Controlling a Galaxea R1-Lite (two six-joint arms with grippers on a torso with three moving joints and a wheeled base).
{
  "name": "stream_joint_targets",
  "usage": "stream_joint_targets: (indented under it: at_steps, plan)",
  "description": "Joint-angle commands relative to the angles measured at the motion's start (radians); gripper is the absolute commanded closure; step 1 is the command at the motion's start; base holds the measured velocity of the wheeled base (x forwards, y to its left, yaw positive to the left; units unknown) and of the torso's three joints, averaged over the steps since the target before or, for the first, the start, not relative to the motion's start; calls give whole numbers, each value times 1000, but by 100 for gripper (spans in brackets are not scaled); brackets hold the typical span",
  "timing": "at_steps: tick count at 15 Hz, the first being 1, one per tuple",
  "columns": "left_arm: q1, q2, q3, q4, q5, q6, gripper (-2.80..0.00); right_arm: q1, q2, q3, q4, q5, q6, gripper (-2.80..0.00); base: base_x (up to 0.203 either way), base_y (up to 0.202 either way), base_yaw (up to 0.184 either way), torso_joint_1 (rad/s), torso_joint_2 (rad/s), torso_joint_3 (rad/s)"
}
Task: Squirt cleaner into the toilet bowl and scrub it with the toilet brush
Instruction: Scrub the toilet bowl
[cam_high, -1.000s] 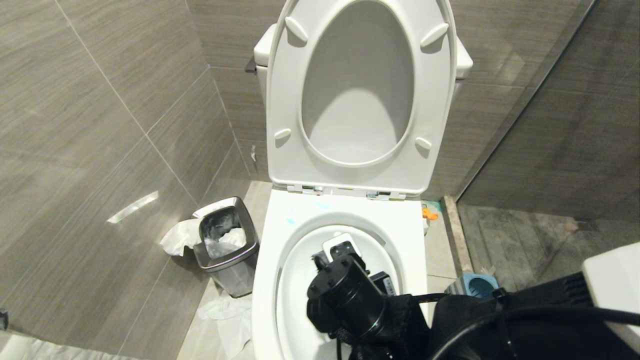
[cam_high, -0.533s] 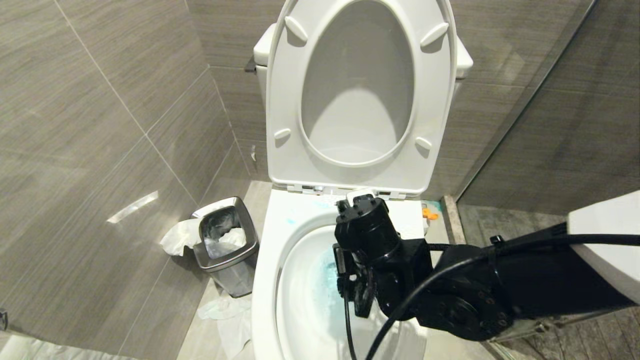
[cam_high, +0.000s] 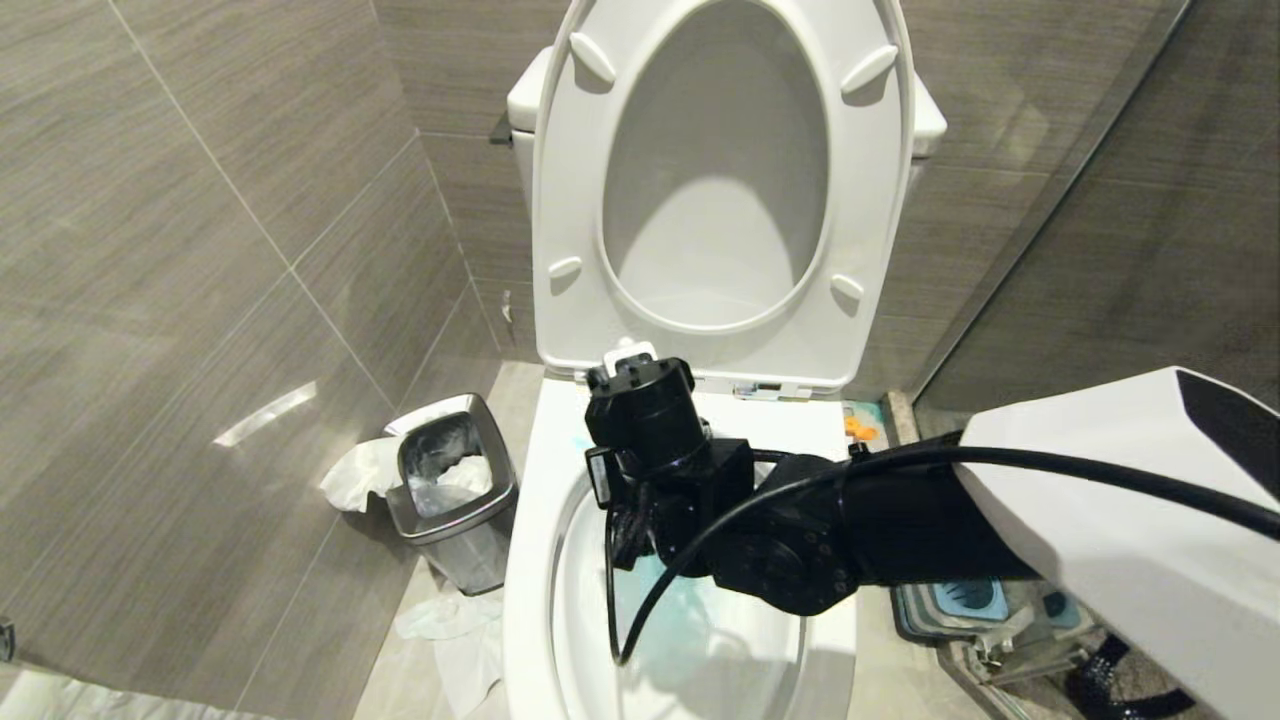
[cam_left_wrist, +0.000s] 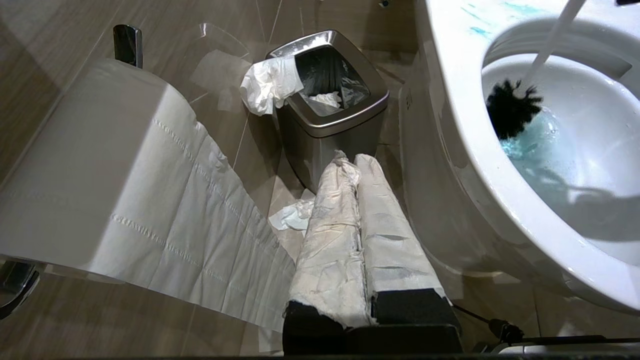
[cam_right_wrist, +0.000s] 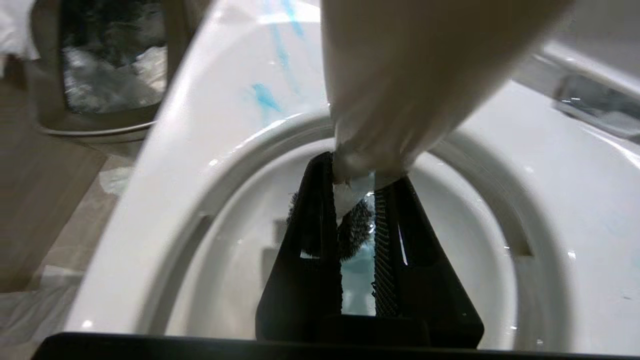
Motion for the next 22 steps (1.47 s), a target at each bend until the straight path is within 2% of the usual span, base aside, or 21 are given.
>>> stream_joint_targets:
  at_steps: [1,4,9,12,22]
  plan:
    - [0,2,3,0,0,-1,0,40,32,-9,-3,10,5,0,0,0,0,0,0,0]
    - [0,2,3,0,0,-1,0,75,-7,34,-3,11,9,0,0,0,0,0,0,0]
    - [0,2,3,0,0,-1,0,98,-209,346,-16,52,20,0,0,0,0,0,0,0]
    - [0,2,3,0,0,-1,0,84,-277,450,-49,57,41,0,0,0,0,0,0,0]
    - [0,2,3,0,0,1,0,-130,-274,438,-81,81,26,0,0,0,0,0,0,0]
